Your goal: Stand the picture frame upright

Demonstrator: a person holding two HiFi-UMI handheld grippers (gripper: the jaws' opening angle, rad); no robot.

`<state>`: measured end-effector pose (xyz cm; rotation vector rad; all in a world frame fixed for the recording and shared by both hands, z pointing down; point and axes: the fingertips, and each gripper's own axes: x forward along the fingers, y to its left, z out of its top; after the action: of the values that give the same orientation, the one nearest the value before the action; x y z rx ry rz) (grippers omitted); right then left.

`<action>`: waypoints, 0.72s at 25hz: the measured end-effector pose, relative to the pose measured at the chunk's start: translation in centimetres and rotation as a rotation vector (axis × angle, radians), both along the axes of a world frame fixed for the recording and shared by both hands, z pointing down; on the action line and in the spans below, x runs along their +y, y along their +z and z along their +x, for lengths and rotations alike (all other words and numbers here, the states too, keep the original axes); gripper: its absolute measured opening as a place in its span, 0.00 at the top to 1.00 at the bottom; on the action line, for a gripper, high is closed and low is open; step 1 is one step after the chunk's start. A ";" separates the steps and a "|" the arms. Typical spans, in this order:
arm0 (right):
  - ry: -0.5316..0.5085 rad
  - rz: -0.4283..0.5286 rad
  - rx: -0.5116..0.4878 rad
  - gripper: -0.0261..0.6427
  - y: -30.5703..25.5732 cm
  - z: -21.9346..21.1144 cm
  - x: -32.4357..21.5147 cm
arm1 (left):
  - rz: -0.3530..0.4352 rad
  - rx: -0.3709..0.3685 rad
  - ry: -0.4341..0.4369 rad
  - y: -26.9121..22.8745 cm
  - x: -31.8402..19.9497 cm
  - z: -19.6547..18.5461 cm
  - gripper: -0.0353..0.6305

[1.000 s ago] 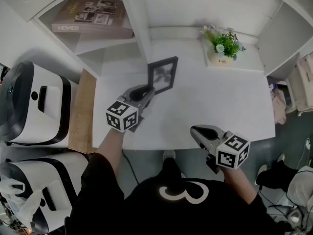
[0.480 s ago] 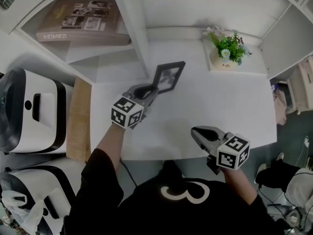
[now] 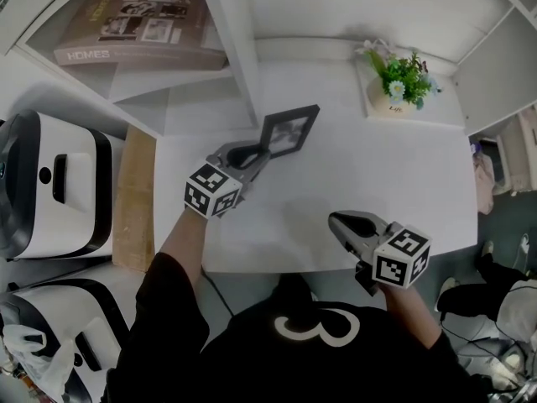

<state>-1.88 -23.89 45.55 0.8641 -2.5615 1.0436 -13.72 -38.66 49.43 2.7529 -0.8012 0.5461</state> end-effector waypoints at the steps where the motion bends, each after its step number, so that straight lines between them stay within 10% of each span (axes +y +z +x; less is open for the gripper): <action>1: 0.000 -0.001 -0.002 0.96 0.0 -0.1 -0.1 | 0.008 -0.018 0.015 0.2 0.2 -0.1 0.83; 18: -0.007 -0.022 -0.017 0.96 0.8 0.2 -0.4 | -0.018 -0.220 0.094 3.4 1.1 -0.8 0.83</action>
<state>-1.71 -24.30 46.36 0.8432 -2.5601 1.0792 -14.53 -37.53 52.83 2.7574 -0.7094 0.8834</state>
